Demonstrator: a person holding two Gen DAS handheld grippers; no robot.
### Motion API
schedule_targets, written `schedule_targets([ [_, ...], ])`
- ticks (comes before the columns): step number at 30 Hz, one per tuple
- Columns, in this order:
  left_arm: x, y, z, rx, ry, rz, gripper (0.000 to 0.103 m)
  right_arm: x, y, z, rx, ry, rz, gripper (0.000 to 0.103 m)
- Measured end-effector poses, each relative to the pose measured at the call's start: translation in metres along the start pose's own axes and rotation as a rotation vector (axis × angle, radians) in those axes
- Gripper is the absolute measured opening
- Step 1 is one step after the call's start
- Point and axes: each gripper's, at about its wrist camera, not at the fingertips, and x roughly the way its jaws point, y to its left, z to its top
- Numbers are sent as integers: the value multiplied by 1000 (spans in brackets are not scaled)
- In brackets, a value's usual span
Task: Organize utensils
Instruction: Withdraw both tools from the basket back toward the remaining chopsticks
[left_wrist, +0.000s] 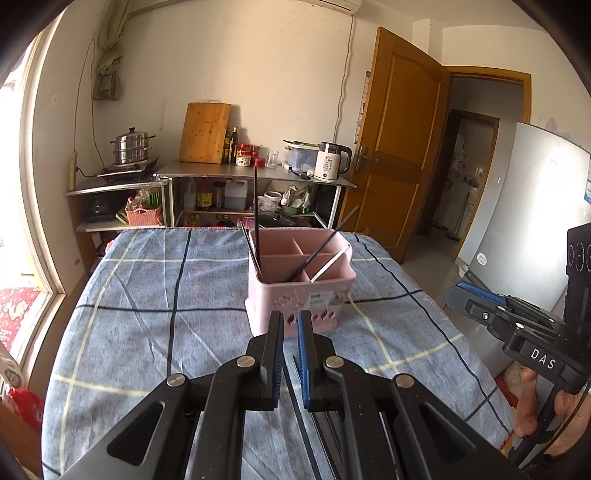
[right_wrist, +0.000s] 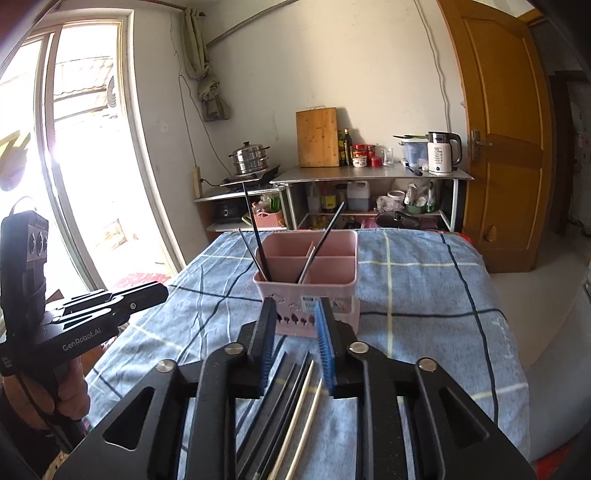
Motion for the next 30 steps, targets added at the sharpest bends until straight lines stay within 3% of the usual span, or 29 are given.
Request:
schedule_targets([
  [11, -33, -21, -51, 38, -4, -5, 13, -29, -4, -48, 36, 34, -36, 26],
  [20, -44, -31, -86, 42, 44, -32, 15, -41, 0, -75, 53, 71, -37, 26],
  [30, -39, -31, -98, 25, 79, -39, 15, -40, -2, -87, 65, 99, -32, 26],
])
